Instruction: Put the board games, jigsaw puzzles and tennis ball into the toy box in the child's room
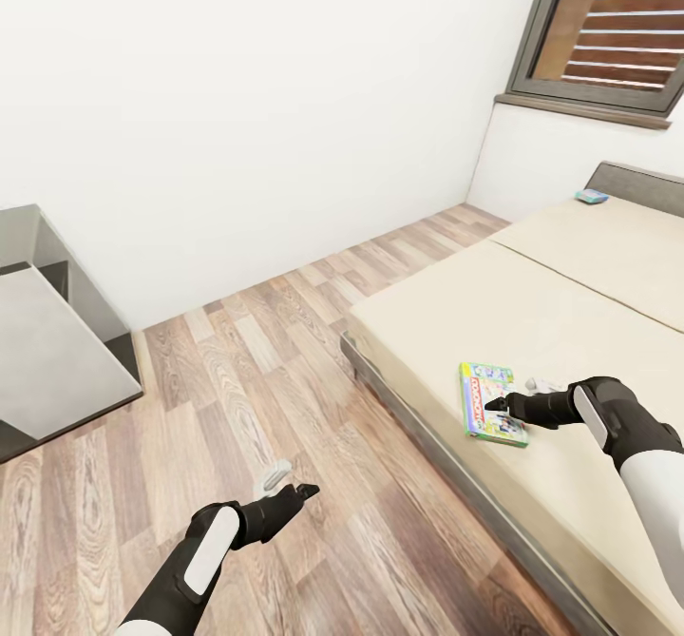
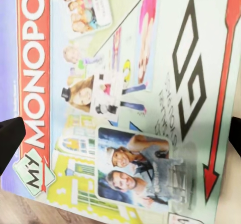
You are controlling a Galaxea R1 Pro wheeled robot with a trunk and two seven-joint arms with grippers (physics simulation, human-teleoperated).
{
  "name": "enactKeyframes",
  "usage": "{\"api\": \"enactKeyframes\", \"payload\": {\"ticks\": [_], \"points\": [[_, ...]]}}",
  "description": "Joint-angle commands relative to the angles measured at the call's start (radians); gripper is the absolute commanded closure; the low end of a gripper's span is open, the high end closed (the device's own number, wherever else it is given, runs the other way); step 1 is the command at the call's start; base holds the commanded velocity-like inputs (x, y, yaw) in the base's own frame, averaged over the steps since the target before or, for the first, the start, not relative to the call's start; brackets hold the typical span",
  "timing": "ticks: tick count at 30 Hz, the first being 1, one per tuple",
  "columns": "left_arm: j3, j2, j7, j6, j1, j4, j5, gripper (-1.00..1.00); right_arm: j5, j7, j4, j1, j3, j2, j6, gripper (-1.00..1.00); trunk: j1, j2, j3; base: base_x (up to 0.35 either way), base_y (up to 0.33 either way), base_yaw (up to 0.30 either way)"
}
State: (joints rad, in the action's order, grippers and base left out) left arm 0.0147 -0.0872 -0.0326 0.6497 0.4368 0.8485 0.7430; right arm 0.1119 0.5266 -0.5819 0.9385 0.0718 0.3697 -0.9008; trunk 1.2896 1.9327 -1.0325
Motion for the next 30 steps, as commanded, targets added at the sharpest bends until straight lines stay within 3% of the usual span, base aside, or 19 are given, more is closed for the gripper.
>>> {"api": "enactKeyframes", "payload": {"ticks": [1,20,30], "points": [[-0.001,0.0,-0.003,0.004,0.0,0.0,-0.002,-1.0,0.01,-0.003,-0.001,0.0,0.002,0.0,-0.008,-1.0,0.0,0.0,-0.001,0.0,0.0,0.067],[-0.001,0.0,-0.003,0.004,0.0,0.0,-0.002,-1.0,0.011,-0.003,-0.001,0.0,0.002,-0.001,-0.007,-1.0,0.0,0.0,-0.001,0.0,0.0,0.213],[-0.001,0.0,-0.003,0.004,0.0,0.0,-0.002,-1.0,0.01,-0.003,-0.001,-0.001,0.002,-0.001,-0.007,-1.0,0.0,0.0,-0.001,0.0,0.0,0.09]]}}
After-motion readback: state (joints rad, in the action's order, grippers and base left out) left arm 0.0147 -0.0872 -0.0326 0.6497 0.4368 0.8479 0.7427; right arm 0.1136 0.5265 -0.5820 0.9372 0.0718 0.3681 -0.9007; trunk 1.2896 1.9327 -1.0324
